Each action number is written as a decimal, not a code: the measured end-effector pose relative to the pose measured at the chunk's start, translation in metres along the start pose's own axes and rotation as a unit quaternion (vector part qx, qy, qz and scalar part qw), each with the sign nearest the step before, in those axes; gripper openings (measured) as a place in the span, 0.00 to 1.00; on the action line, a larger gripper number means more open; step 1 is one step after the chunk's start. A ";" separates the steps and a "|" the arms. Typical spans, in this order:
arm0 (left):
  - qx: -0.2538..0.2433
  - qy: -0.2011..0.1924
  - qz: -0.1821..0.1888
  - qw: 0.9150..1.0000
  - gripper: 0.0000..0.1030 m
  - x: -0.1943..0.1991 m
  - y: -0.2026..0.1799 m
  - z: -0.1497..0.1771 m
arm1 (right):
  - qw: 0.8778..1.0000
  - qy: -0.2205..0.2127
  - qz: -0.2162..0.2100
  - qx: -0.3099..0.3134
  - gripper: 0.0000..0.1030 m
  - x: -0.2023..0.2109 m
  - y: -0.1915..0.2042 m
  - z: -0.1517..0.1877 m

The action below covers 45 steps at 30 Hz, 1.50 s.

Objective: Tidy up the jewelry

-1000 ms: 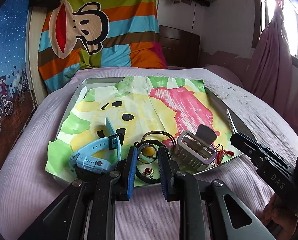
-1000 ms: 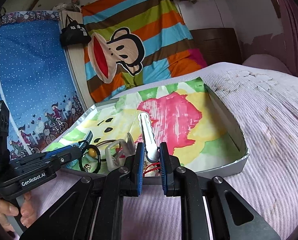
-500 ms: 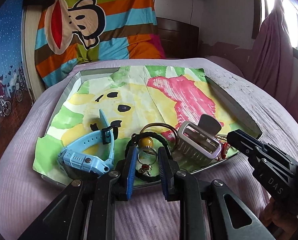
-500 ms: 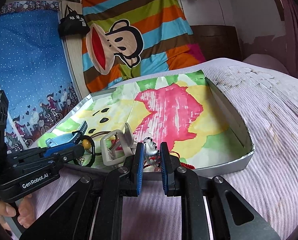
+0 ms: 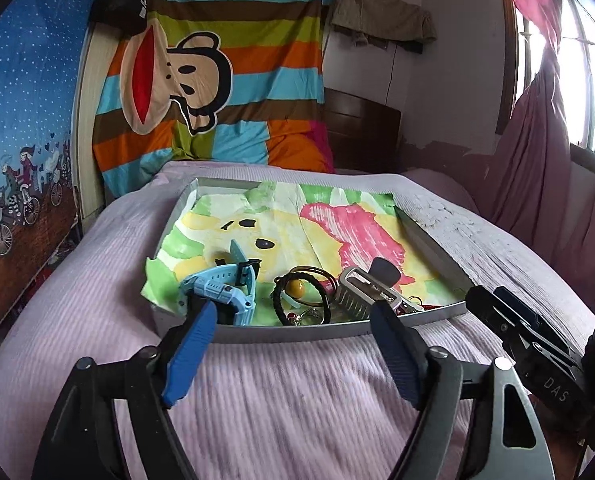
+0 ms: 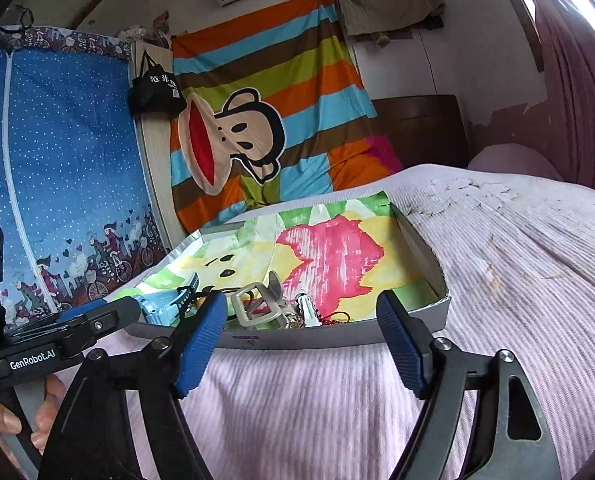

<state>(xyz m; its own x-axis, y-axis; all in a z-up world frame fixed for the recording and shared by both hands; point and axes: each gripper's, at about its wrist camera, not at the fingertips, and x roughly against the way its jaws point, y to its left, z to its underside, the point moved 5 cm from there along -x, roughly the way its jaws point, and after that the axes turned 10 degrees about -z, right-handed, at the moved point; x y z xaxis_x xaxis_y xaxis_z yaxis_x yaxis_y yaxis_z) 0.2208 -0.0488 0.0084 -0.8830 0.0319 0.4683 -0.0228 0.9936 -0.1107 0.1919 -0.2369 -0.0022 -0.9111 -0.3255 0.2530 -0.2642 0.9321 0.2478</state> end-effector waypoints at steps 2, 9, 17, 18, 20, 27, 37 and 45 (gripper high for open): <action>0.005 -0.013 -0.003 1.000 0.88 0.016 0.007 0.003 | 1.000 -0.016 0.004 0.009 0.82 0.017 0.007 -0.003; 0.022 -0.050 -0.020 0.998 1.00 0.064 0.032 0.014 | 0.999 -0.038 0.004 0.036 0.99 0.065 0.023 -0.008; 0.021 -0.064 -0.032 0.997 1.00 0.091 0.040 0.028 | 0.999 -0.031 0.008 0.035 0.99 0.094 0.027 0.013; 0.019 -0.065 -0.034 0.997 1.00 0.092 0.040 0.030 | 0.999 -0.030 0.010 0.037 0.99 0.096 0.028 0.015; 0.016 -0.065 -0.037 0.997 1.00 0.094 0.040 0.033 | 0.999 -0.028 0.010 0.040 0.99 0.097 0.028 0.018; 0.011 -0.064 -0.040 0.997 1.00 0.095 0.039 0.036 | 0.999 -0.024 0.009 0.048 0.99 0.094 0.032 0.019; 0.008 -0.061 -0.040 0.997 1.00 0.093 0.037 0.037 | 0.999 -0.021 0.009 0.048 0.99 0.093 0.034 0.020; 0.009 -0.061 -0.039 0.997 1.00 0.093 0.038 0.038 | 0.999 -0.020 0.007 0.050 0.99 0.091 0.036 0.020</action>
<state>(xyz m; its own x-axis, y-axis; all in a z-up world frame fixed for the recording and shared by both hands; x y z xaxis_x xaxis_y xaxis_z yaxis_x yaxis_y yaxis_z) 0.1202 -0.0124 0.0146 -0.9288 -0.0607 0.3657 -0.1014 0.9905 -0.0932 0.0934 -0.2292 0.0106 -0.9260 -0.3082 0.2178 -0.2805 0.9482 0.1493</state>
